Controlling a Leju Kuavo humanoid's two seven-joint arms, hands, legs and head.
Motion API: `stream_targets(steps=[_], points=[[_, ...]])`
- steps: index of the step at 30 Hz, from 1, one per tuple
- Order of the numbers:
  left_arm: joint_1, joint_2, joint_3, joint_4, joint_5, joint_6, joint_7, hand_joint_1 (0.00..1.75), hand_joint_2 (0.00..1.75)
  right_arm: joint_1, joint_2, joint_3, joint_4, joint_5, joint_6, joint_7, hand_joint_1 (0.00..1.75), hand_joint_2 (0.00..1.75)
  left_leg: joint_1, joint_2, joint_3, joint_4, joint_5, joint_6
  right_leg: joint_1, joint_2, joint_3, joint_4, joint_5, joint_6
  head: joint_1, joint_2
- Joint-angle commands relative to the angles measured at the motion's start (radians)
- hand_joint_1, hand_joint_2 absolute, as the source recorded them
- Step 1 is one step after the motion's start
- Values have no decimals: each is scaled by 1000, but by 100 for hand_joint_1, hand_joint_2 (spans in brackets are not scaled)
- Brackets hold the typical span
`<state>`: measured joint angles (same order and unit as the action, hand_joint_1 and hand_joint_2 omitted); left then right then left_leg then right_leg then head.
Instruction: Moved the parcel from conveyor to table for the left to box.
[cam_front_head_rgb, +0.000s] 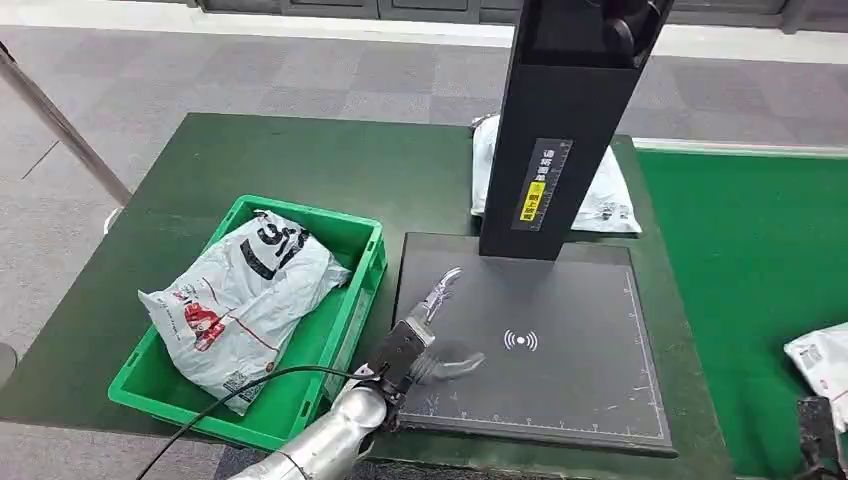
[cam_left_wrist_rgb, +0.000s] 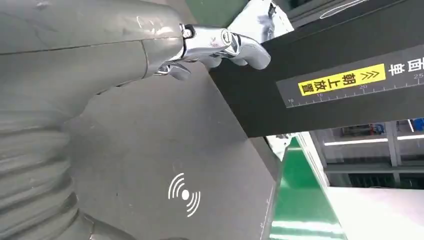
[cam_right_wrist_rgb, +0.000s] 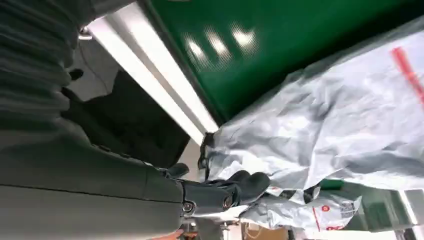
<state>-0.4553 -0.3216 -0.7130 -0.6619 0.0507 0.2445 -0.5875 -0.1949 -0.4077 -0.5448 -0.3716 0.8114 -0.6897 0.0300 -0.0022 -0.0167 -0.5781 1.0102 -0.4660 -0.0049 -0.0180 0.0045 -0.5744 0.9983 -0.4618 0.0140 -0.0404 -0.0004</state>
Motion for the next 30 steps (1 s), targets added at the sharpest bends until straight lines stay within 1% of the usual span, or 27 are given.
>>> stream_targets(steps=[1, 8, 10, 21, 22, 27, 28, 30], points=[[-21, 38, 19, 17, -4, -15, 7, 0, 175, -9, -8, -80, 90, 14, 20, 30, 0, 175, 1, 1, 2, -2, 0, -1, 1, 0, 3, -3, 1, -1, 0, 0], [-21, 38, 19, 17, -4, -15, 7, 0, 175, -9, -8, -80, 90, 14, 20, 30, 0, 175, 1, 2, 2, -2, 1, 0, 1, 0, 3, -3, 1, -1, 0, 0], [-19, 40, 20, 16, -5, -17, 6, 0, 175, -11, -12, -79, 94, 32, 24, 60, 0, 175, 1, 1, 2, -1, 1, -1, 1, 0, 3, -3, 1, -1, 0, 0], [-18, 49, 23, 17, -4, -17, 4, 0, 175, -14, -17, -82, 95, 40, 22, 61, 0, 175, 1, 1, 2, -1, 0, 0, 1, 0, 3, -2, 1, -1, 0, 0], [-29, 55, 27, 35, 13, -12, -9, 0, 175, -65, 15, -104, 56, 74, -8, -29, 0, 175, 1, 1, 2, -1, 0, 0, 1, 0, 3, -2, 1, -1, 0, 0], [-28, 56, 27, 35, 13, -12, -10, 0, 175, -77, 19, -101, 55, 88, -8, -15, 0, 175, 1, 6, 2, -1, 0, -1, 1, 4, 2, -2, 2, -1, 0, 0], [-28, 56, 27, 35, 13, -12, -10, 0, 175, -77, 19, -101, 55, 88, -8, -15, 0, 175, 1, 4, 2, -1, 0, -1, 1, 3, 2, -2, 2, -1, 0, 0], [-26, 57, 29, 35, 20, -14, -10, 0, 175, -92, 23, -114, 68, 71, 0, -72, 0, 175, 1, 4, 2, -1, 1, 0, 1, 2, 2, -2, 2, -1, 0, 0]])
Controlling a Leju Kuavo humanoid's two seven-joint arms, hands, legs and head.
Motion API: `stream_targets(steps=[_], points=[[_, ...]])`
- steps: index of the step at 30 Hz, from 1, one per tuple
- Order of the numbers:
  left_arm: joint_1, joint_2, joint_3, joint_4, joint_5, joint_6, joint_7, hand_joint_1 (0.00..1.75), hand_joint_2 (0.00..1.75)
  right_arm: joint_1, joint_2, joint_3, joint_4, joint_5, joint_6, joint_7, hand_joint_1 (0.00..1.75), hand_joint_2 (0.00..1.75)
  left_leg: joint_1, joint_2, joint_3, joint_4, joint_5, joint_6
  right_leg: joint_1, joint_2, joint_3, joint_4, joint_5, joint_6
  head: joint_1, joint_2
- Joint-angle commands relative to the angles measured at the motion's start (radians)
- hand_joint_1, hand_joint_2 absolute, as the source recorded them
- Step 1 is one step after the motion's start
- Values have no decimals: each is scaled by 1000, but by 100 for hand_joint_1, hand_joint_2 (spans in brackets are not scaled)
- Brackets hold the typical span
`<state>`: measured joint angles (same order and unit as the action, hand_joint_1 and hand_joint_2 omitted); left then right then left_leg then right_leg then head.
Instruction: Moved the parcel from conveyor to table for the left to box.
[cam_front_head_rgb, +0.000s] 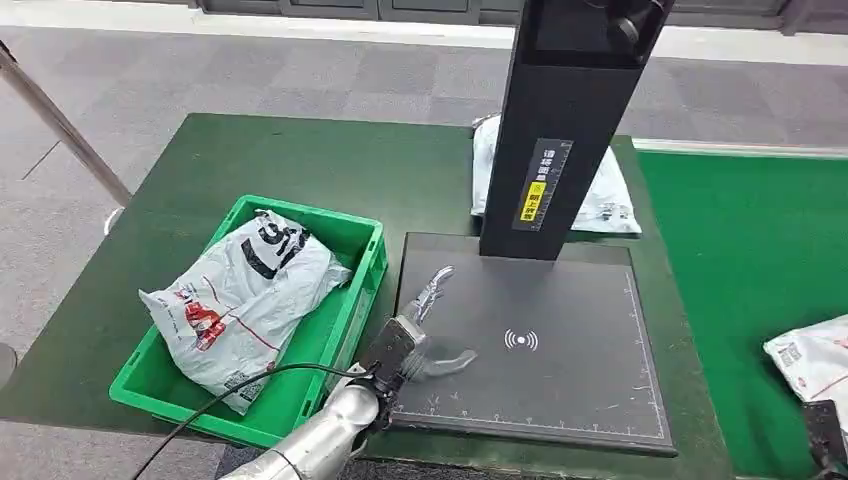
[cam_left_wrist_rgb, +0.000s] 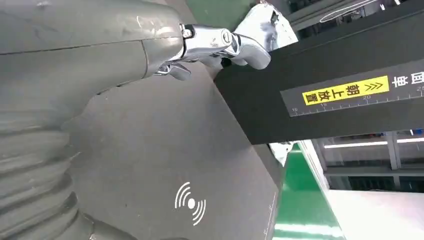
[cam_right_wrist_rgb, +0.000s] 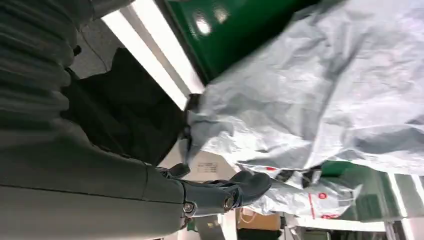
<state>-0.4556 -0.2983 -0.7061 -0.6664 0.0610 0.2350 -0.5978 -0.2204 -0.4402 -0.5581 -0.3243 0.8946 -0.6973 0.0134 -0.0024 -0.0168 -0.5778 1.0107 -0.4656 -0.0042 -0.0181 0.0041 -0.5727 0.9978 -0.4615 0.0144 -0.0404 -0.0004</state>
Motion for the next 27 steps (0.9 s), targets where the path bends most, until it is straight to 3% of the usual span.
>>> stream_targets(steps=[1, 5, 9, 17, 27], points=[[-27, 35, 25, 44, 15, 0, 0, 0, 175, -85, 62, -124, 22, -55, 68, -125, 0, 175, 1, 5, 2, -3, 0, -1, 1, 3, 1, -3, 2, -2, 0, 0], [-31, 41, 36, 68, 32, 10, -12, 0, 175, -114, 83, -78, 23, -7, 46, -145, 0, 175, 2, 6, 1, -1, 0, -1, 2, 5, 0, -1, 2, -1, 0, 0], [-31, 39, 35, 62, 36, 15, -21, 0, 175, -142, 90, -57, 33, 25, 18, -100, 0, 175, 1, 9, 3, -4, 1, -2, 2, 6, 0, -3, 4, -2, 0, 0], [-29, 30, 29, 56, 39, 8, -8, 0, 175, -93, 44, -63, 40, 47, 13, -56, 0, 175, 1, 2, 1, -2, 1, -1, 1, 0, 1, -1, 1, -1, 0, 0], [-29, 31, 30, 57, 41, 7, -9, 0, 175, -94, 49, -65, 36, 48, 11, -55, 0, 175, 1, 3, 1, -1, 0, -1, 1, 2, 0, -1, 1, -1, 0, 0]])
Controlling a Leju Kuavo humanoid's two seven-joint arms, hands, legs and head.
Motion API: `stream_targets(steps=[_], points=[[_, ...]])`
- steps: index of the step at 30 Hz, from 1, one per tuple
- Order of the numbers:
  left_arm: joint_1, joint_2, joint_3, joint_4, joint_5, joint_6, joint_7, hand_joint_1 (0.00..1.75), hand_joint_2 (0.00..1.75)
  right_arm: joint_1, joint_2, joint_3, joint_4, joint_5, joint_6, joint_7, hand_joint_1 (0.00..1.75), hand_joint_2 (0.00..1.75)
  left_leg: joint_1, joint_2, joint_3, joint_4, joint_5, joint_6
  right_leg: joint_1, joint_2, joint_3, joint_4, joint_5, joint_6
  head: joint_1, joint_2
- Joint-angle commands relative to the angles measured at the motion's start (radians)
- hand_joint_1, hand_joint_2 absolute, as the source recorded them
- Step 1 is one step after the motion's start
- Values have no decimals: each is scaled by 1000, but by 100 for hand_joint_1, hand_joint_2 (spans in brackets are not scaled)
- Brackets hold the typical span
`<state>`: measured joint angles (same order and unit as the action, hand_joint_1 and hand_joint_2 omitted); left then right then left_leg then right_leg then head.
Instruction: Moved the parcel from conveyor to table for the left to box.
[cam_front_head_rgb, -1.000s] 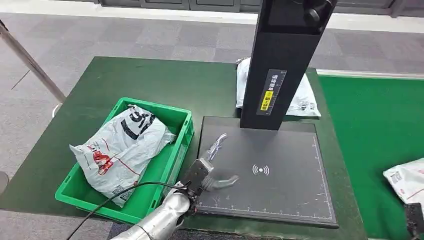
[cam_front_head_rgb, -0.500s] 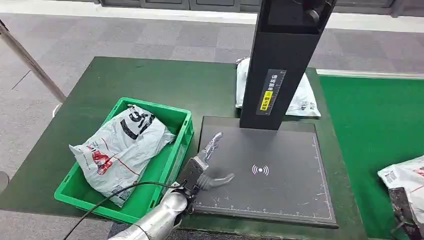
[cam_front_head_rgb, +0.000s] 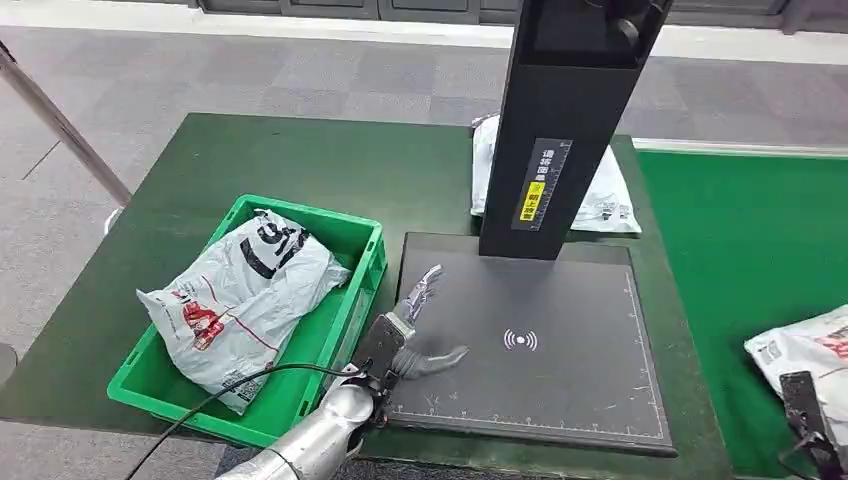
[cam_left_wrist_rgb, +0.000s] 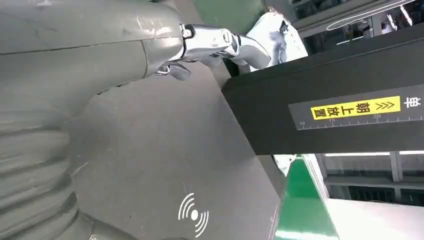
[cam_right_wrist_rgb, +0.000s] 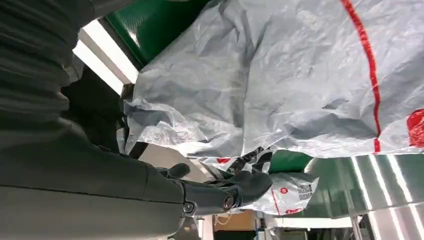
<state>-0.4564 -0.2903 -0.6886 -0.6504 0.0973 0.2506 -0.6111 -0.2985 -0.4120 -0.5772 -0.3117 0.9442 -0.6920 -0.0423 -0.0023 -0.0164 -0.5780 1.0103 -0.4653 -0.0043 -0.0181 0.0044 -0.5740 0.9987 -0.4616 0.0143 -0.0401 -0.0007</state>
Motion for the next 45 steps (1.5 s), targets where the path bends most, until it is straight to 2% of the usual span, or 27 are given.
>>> stream_targets(steps=[1, 12, 15, 18, 20, 21, 22, 23, 25, 27, 30, 34, 39, 40, 41, 43, 45], points=[[-28, 24, 14, 41, 6, -8, 5, 0, 175, -14, 18, -50, 24, -5, 10, -1, 0, 175, 1, 2, 1, -1, 0, -1, 1, 1, 1, -1, 1, -1, 0, 0], [-31, 22, 18, 34, 13, -6, 12, 0, 175, 9, -2, -72, 37, 10, 35, 82, 0, 175, 1, 1, 2, -2, 0, -1, 1, 0, 2, -2, 1, -1, 0, 0], [-33, 24, 15, 29, 14, -13, 15, 0, 175, 6, -12, -64, 54, 31, 110, 145, 0, 175, 0, 2, 1, -1, 0, -1, 0, 1, 0, -1, 0, -1, 0, 0], [-37, 28, 11, 31, 17, -22, 19, 0, 175, 15, -10, -77, 58, 30, 256, 183, 0, 175, 1, 2, 1, 0, 0, -1, 1, 1, 1, -1, 1, -1, 0, 0], [-38, 28, 12, 32, 17, -23, 19, 0, 175, 18, -9, -78, 57, 29, 256, 182, 0, 175, 2, 3, 2, -1, 0, -1, 2, 1, 2, -3, 2, -1, 0, 0], [-42, 27, 9, 41, 21, -39, 18, 0, 175, 24, -20, -90, 80, 4, 520, 202, 175, 175, 2, 1, 1, -1, 1, -1, 2, -1, 2, -3, 1, -1, 0, 0], [-42, 26, 10, 43, 24, -44, 16, 0, 175, 44, -14, -100, 62, -7, 565, 198, 175, 175, 3, 2, 2, -2, 1, -1, 3, 0, 3, -5, 2, -1, 0, 0], [-38, 26, 15, 44, 26, -37, 16, 0, 175, 70, -1, -131, 39, -42, 543, 126, 175, 175, 3, 1, 2, -2, 1, 0, 4, -1, 4, -5, 2, -1, 0, 0], [-36, 28, 15, 44, 26, -37, 16, 0, 175, 71, -1, -131, 39, -42, 542, 125, 175, 175, 3, -2, 3, -2, 2, 0, 3, -4, 6, -6, 2, -1, -1, 0], [-32, 32, 16, 34, 25, -37, 16, 0, 175, 66, -2, -132, 39, -44, 547, 118, 175, 175, 5, 2, 4, 0, 0, 0, 5, 0, 8, -8, 2, 1, 0, 0], [-27, 38, 20, 18, 20, -33, 24, 0, 175, 57, 5, -147, 28, -71, 579, 72, 175, 175, 5, 2, 4, -2, 1, 2, 5, 0, 9, -11, 4, 2, 0, 0], [-28, 40, 26, 7, 17, -25, 32, 0, 175, 42, 23, -126, 13, -67, 559, 44, 175, 175, 5, 3, 5, -1, 1, 2, 5, 1, 10, -10, 4, 2, 0, 0], [-23, 46, 36, 6, 24, -9, 30, 0, 175, -15, 12, -108, 9, -74, 566, 22, 175, 175, 6, 5, 4, 1, -1, 2, 6, 3, 9, -8, 4, 3, 0, 0], [-20, 45, 39, 5, 23, 4, 27, 0, 175, -29, 8, -98, 6, -74, 538, -6, 175, 175, 6, 7, 5, -1, 1, 1, 6, 5, 8, -10, 5, 2, 0, 0], [-16, 46, 42, -2, 19, 25, 24, 0, 175, -50, 14, -108, -11, -112, 511, -85, 175, 175, 7, 5, 4, 1, 0, 2, 7, 3, 8, -9, 4, 3, 0, 0], [-8, 52, 47, -18, 13, 57, 24, 0, 175, -47, 50, -119, -81, -202, 505, -195, 175, 175, 6, 9, 4, -1, 0, 2, 7, 7, 7, -9, 6, 3, 0, 0], [-7, 55, 48, -25, 13, 55, 28, 0, 175, -28, 67, -98, -120, -222, 504, -177, 175, 175, 7, 10, 4, -1, 0, 1, 7, 8, 7, -10, 6, 2, 0, 0]])
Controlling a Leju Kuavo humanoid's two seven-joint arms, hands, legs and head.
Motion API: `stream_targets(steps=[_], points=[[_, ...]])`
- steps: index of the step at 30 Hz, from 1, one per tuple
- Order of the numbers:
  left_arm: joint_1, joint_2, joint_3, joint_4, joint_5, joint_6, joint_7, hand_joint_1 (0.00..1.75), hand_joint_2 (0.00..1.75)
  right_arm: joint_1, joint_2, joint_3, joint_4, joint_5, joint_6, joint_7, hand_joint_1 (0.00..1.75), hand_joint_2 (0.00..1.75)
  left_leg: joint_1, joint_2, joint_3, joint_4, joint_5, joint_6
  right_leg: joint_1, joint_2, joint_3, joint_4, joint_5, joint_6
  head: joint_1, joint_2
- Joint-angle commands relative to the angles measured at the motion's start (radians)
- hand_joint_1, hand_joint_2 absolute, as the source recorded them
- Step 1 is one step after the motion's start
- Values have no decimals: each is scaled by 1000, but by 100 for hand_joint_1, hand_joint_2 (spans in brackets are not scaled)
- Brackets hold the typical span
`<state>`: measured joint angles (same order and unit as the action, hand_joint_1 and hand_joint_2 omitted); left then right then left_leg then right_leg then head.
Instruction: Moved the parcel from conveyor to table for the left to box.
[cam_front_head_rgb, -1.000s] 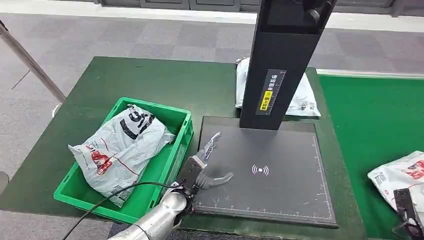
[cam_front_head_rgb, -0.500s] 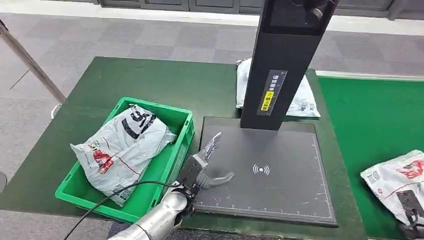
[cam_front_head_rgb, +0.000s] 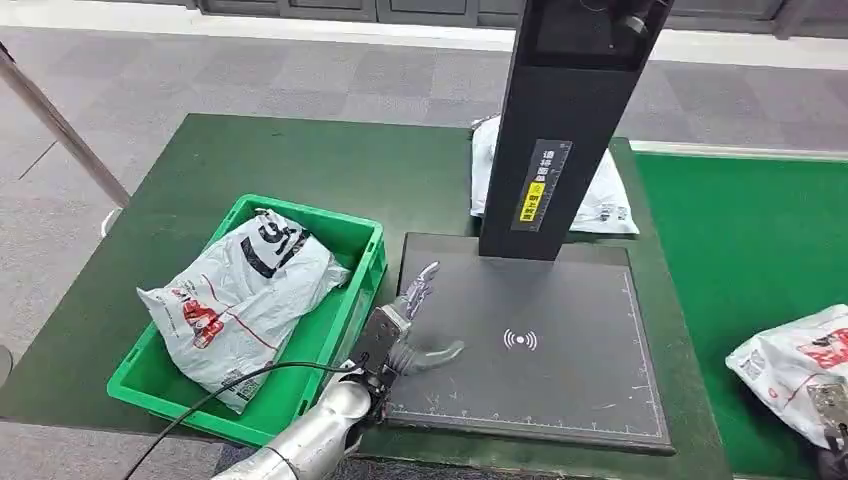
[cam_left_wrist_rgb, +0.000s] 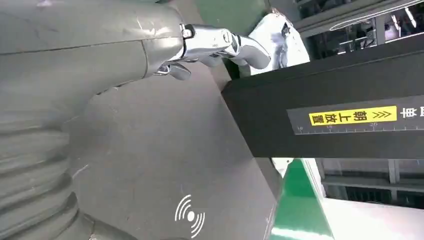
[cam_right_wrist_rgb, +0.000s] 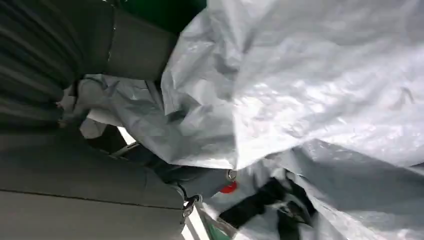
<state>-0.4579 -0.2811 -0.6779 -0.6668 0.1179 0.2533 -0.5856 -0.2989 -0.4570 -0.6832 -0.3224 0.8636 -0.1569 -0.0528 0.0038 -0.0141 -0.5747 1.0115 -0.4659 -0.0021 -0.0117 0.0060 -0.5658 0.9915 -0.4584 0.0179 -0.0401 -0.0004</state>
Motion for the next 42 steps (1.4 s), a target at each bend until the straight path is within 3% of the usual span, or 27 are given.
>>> stream_targets(steps=[1, 3, 5, 8, 10, 16, 17, 18, 21, 24, 33, 42], points=[[-5, 46, 37, -8, -8, 52, 3, 0, 175, -22, 112, 13, -115, -148, -30, -164, 175, 175, 0, 8, 1, -2, 1, -1, 0, 7, -2, -1, 3, -1, 0, 0], [-6, 46, 37, -8, -10, 56, 3, 0, 175, -14, 113, 24, -123, -182, -29, -181, 175, 175, -1, 5, 0, -2, 1, -1, -1, 4, -2, -1, 2, -1, 0, 0], [-11, 47, 42, -4, -13, 79, -5, 0, 175, 36, 168, 13, -240, -373, 79, -301, 175, 175, 0, 3, 0, -2, 1, -1, -1, 2, -1, -1, 2, -1, 0, 0], [-5, 58, 69, -28, 6, 72, -10, 0, 175, 244, 329, 158, -729, -556, 156, -279, 175, 175, 0, 1, 0, -3, 2, -2, 0, 1, -1, -2, 2, -2, 0, 0], [-2, 62, 85, -49, 6, 79, -8, 0, 175, 353, 384, 311, -976, -595, 105, -205, 175, 175, 0, 4, 2, -6, 2, -3, 0, 3, -1, -3, 2, -3, 0, 0], [-1, 60, 89, -52, -1, 79, -2, 0, 175, 355, 326, 381, -948, -665, 48, -192, 175, 175, -1, 1, -1, -4, 1, -3, -1, 1, -4, 3, -1, -5, 0, 0], [-6, 57, 94, -55, -11, 106, -20, 0, 175, 376, 329, 450, -1003, -634, 66, -259, 175, 175, -1, 4, 0, -5, 1, -3, -1, 3, -5, 3, -1, -6, 0, 0], [-7, 56, 99, -64, -19, 130, -33, 0, 175, 401, 345, 512, -1071, -578, 55, -254, 175, 175, -1, 3, 0, -5, 1, -3, -1, 2, -5, 2, -1, -5, -1, 0], [5, 59, 110, -125, -37, 152, -40, 0, 175, 447, 343, 711, -1201, -464, 23, -153, 175, 175, 0, 4, -2, -4, 1, -4, -1, 4, -7, 4, -1, -6, 0, 0], [19, 65, 125, -164, -54, 164, -38, 0, 175, 431, 227, 866, -1161, -495, -9, -121, 175, 175, -1, 5, -2, -3, 1, -4, -1, 5, -7, 5, -1, -5, 0, 0], [21, 65, 135, -163, -58, 169, -58, 0, 175, 425, 200, 919, -1134, -492, -7, -135, 175, 175, -1, 2, -1, -5, 1, -3, -1, 1, -4, 2, -1, -5, 0, 0], [11, 54, 132, -191, -72, 142, -44, 0, 175, 375, 200, 1002, -1072, -387, 56, -39, 175, 175, -1, 4, -1, -6, 2, -4, -1, 3, -6, 2, 0, -6, 0, 0]])
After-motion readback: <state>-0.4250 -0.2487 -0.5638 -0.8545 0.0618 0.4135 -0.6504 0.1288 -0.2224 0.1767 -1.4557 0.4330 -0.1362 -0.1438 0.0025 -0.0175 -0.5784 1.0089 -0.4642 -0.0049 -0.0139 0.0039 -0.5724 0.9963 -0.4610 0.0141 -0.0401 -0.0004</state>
